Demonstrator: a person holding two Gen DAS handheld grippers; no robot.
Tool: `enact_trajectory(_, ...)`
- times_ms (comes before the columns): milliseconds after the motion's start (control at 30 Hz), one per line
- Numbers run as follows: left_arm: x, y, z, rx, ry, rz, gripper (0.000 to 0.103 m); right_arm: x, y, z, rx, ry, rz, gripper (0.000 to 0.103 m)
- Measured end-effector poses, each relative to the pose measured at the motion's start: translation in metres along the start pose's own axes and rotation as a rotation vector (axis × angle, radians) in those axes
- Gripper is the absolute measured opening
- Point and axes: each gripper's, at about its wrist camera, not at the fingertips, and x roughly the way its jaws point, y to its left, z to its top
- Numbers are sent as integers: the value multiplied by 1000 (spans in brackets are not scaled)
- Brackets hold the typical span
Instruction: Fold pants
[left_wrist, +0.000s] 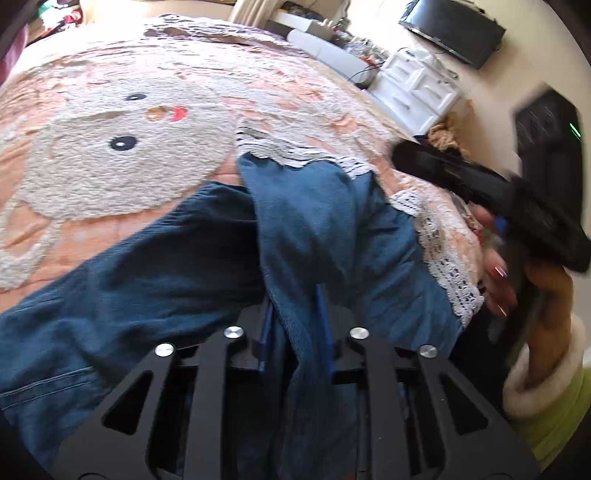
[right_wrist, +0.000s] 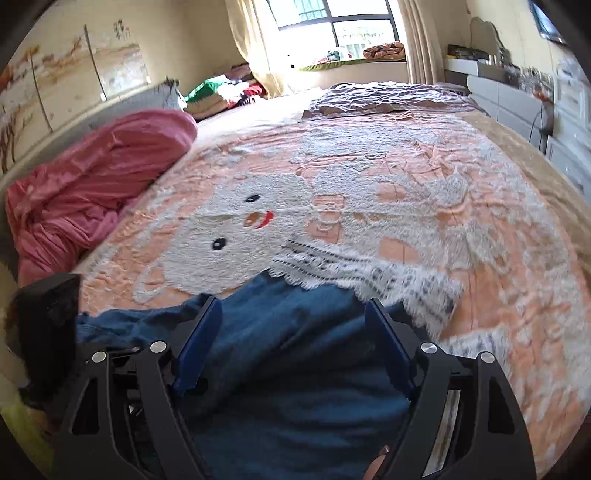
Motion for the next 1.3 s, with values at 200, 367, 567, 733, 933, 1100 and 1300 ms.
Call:
enact_trajectory(200, -4, -9, -1, 33, -39, -47, 13, 60, 9, 22, -13, 174, 21, 78)
enact_trajectory(367, -5, -13, -2, 43, -46, -47, 13, 107, 26, 41, -63, 245, -69, 78)
enact_trajectory(567, -3, -14, -3, 47, -51, -44, 13, 152, 31, 52, -49, 311, -152, 56)
enact_trajectory(733, -6, -8, -4, 30, -61, -54, 13, 143, 14, 52, -17, 256, -115, 13)
enact_trajectory(933, -10, -9, -7, 46, -73, -62, 13, 71, -4, 48, 65, 100, -44, 11)
enact_trajectory(1100, -16, -18, -11, 81, -80, -61, 13, 4, -23, 30, 149, -11, -18, 8)
enact_trajectory(1300, -21, -37, -17, 174, -89, -47, 9, -73, -51, -5, 253, -134, -36, 8)
